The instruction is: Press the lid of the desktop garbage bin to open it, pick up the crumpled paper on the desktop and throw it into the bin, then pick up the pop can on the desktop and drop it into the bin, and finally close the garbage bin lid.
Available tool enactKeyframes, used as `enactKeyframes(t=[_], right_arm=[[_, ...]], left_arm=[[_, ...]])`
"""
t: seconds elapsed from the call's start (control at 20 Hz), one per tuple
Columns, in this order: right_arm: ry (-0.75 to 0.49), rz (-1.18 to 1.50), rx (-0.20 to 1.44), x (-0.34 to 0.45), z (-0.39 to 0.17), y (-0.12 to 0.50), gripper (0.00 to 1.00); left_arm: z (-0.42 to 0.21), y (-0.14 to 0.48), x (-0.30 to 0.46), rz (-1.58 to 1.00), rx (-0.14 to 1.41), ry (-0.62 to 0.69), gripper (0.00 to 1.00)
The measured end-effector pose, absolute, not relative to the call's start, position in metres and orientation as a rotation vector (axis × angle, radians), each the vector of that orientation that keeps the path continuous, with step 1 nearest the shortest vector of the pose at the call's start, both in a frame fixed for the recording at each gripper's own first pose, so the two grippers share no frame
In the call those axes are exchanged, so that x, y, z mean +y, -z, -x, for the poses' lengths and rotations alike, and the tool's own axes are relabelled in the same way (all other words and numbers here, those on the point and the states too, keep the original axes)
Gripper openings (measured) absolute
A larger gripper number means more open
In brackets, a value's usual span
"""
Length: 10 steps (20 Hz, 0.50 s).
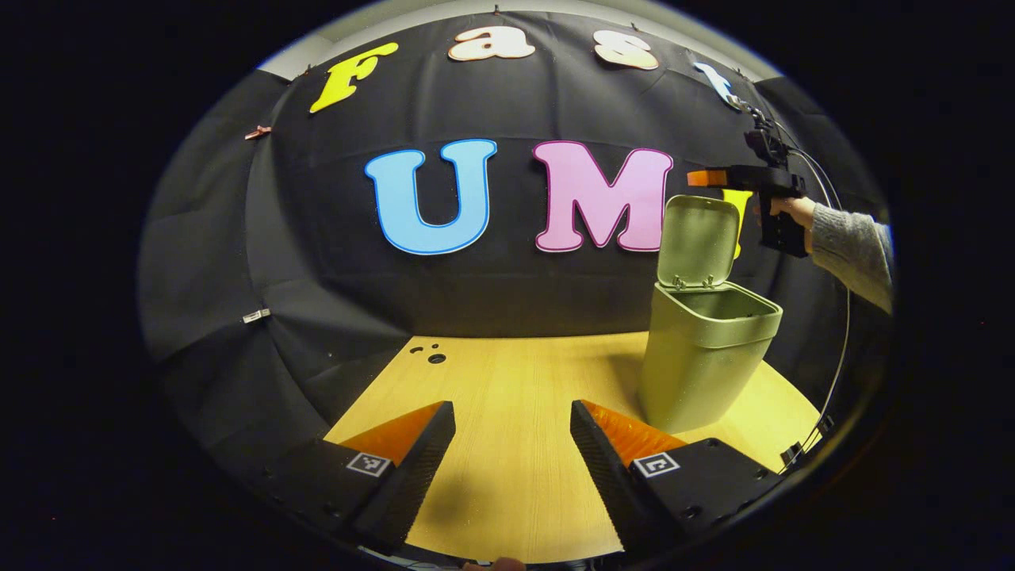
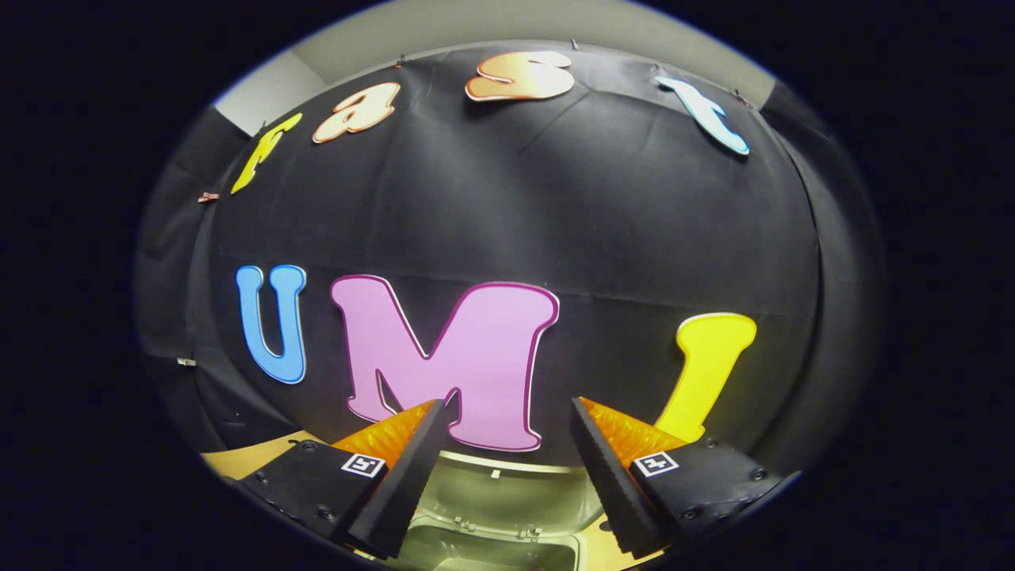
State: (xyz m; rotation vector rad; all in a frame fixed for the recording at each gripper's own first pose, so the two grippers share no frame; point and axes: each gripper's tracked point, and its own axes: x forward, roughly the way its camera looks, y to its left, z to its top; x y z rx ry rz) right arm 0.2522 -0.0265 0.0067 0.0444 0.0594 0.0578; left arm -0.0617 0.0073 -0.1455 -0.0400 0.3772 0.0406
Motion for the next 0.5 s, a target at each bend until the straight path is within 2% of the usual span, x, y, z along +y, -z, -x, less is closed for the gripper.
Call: enactKeyframes(t=[0.1, 0.2, 0.25, 0.3, 0.5], right_arm=[[-0.055, -0.103, 0.129, -0.027, -0.252, 0.012, 0.97], [-0.065, -0.103, 0.114, -0.027, -0.247, 0.011, 1.0], [-0.078, -0.088, 0.126, -0.024, -0.241, 0.015, 0.97], [-0.086, -0.074, 0.118, -0.022, -0.234, 0.014, 0.97], [-0.119, -0.109, 0.152, -0.02, -0.204, 0.021, 0.98]], left_arm=[[0.061, 0.146, 0.009, 0.039, 0.377, -0.043, 0.95], [0.061, 0.148, 0.009, 0.043, 0.378, -0.041, 0.95], [0.059, 0.149, 0.009, 0.046, 0.379, -0.04, 0.91], [0.057, 0.15, 0.008, 0.051, 0.38, -0.035, 0.95], [0.048, 0.152, 0.0, 0.049, 0.376, -0.006, 0.95]])
